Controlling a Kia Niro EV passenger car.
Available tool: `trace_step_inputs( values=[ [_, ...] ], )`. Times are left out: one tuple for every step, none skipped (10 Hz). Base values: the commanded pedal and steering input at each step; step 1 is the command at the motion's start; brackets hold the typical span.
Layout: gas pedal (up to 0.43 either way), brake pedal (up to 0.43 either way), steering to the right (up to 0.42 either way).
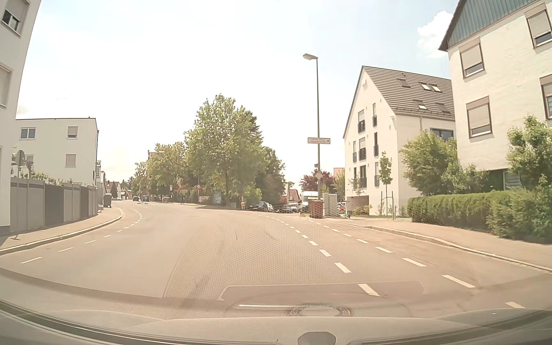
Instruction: Follow the waypoints while adhering to traffic rules and regulations
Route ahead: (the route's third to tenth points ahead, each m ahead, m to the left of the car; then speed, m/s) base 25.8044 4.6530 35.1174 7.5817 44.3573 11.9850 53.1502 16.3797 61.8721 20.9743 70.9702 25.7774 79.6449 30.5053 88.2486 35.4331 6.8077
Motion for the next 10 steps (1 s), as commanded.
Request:
trace_step_inputs(
  values=[
    [0.138,0.0,-0.028],
    [0.138,0.0,-0.033],
    [0.138,0.0,-0.037],
    [0.138,0.0,-0.037],
    [0.138,0.0,-0.039],
    [0.138,0.0,-0.041],
    [0.138,0.0,-0.041],
    [0.138,0.0,-0.04],
    [0.138,0.0,-0.04],
    [0.138,0.0,-0.039]
  ],
)
